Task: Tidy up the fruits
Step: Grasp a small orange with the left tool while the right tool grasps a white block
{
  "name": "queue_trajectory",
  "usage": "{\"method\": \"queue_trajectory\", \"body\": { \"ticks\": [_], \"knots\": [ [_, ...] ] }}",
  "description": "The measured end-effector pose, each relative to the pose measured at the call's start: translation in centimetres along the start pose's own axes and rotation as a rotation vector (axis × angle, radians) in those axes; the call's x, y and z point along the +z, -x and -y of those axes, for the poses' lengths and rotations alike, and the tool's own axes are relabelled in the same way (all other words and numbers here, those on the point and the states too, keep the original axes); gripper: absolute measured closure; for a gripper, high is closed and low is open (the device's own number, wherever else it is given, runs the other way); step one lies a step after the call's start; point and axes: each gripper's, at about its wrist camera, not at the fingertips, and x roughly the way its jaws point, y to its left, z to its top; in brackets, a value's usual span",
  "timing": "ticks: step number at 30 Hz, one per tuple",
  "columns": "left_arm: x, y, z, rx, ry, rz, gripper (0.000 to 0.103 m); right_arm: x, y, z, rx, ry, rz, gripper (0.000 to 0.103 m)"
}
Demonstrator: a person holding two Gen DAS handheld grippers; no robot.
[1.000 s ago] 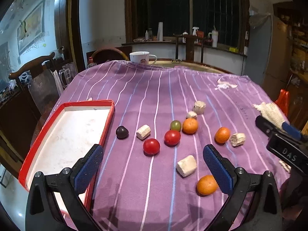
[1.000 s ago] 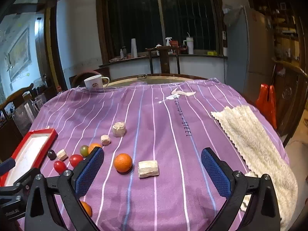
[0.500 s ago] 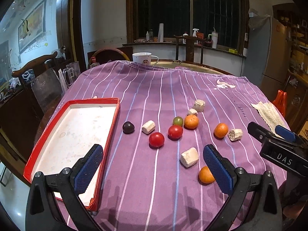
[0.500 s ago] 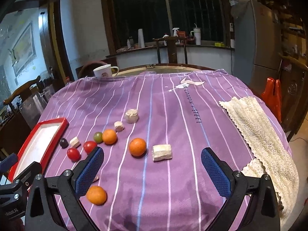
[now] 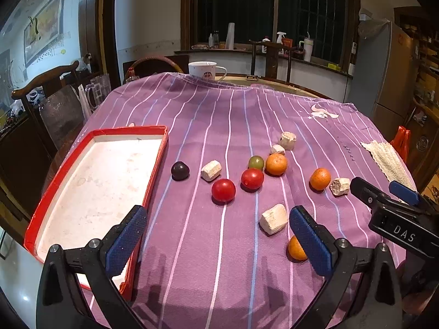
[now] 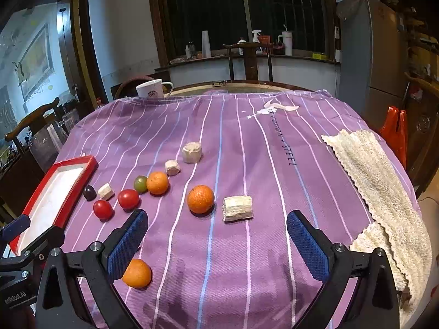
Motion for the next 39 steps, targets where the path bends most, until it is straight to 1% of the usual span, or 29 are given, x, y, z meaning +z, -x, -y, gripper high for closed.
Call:
{"method": "queue_trajectory", "body": {
  "ticks": [11, 16, 18, 23, 27, 29, 31, 35, 37, 39],
  "knots": [
    [-0.3, -1.9, -0.3, -0.012, 0.021, -0.051, 0.000, -0.1, -1.6, 0.2, 0.007, -0.009, -0.039, 0.000],
    [-0.4, -2.4, -0.5, -0.033, 0.029, -0.068, 0.000, 0.0, -2.2, 0.6, 0.005, -0.010, -0.051, 0.000],
    [-0.5, -2.5, -0.4, -0.057, 0.030, -0.077, 0.000, 0.2, -2.5, 1.1, -0.002, -0.016, -0.058, 0.000],
    [-1.1, -3.0, 1.1, -0.153, -0.009, -0.114, 0.000, 0.9, -3.4, 2.4, -0.017, -0.022, -0.096, 0.000],
    [-1.6, -3.3, 2.9, -0.231, -0.041, -0.139, 0.000, 1.4, -4.6, 2.2, 0.011, 0.008, -0.131, 0.000],
    [-1.8, -3.1, 3.4, -0.267, -0.045, -0.141, 0.000, 1.6, -4.8, 2.0, 0.017, 0.021, -0.129, 0.000],
    [-2.0, -3.2, 4.0, -0.284, -0.047, -0.147, 0.000, 1.7, -5.0, 2.1, 0.013, 0.037, -0.123, 0.000],
    [-2.5, -3.9, 5.0, -0.281, -0.058, -0.170, 0.001, 1.3, -5.2, 2.5, -0.011, 0.055, -0.123, 0.001],
    [-2.7, -4.4, 5.5, -0.288, -0.058, -0.191, 0.005, 1.2, -5.6, 2.5, -0.016, 0.069, -0.134, 0.001],
    [-2.8, -4.8, 5.9, -0.297, -0.059, -0.210, 0.014, 1.1, -5.9, 2.4, -0.021, 0.084, -0.144, 0.001]
  ]
}}
